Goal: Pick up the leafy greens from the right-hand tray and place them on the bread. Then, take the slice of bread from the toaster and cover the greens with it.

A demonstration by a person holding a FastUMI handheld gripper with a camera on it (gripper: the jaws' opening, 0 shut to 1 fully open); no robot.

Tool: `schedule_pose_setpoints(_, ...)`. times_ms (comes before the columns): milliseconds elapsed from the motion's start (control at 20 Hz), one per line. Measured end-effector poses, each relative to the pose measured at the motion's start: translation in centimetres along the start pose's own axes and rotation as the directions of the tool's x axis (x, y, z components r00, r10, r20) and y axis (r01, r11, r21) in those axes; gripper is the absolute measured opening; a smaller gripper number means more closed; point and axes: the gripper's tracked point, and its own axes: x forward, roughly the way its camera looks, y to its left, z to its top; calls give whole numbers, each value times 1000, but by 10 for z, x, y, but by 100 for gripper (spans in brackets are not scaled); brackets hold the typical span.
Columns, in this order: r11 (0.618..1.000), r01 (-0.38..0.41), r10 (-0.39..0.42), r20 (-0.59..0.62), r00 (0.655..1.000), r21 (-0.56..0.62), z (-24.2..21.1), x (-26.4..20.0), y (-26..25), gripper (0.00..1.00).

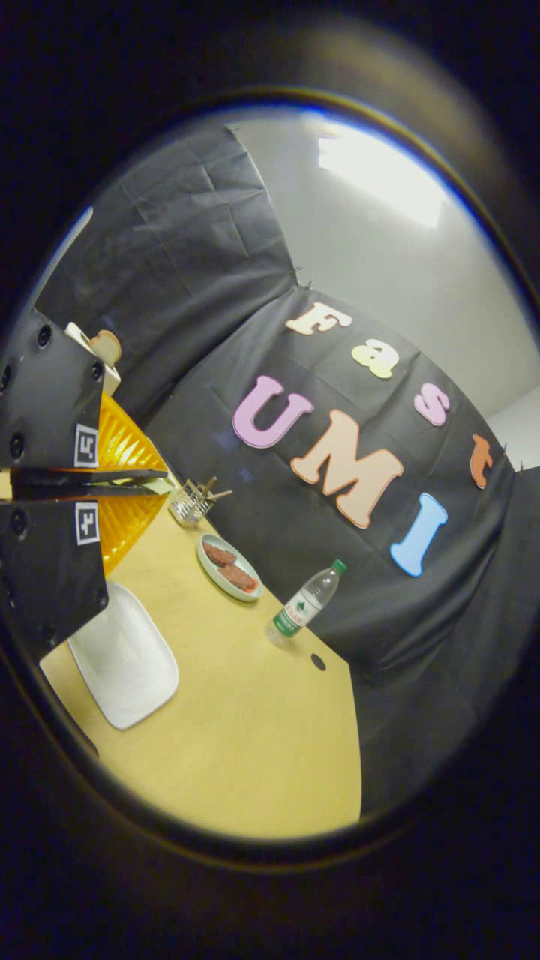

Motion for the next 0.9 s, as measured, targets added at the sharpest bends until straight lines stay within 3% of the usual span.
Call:
schedule_pose_setpoints(600, 986, -115, 127, -97, 987, 119, -93, 50, 76, 3)
schedule_pose_setpoints(900, 990, -25, 46, -156, 987, 137, -155, 74, 65, 3)
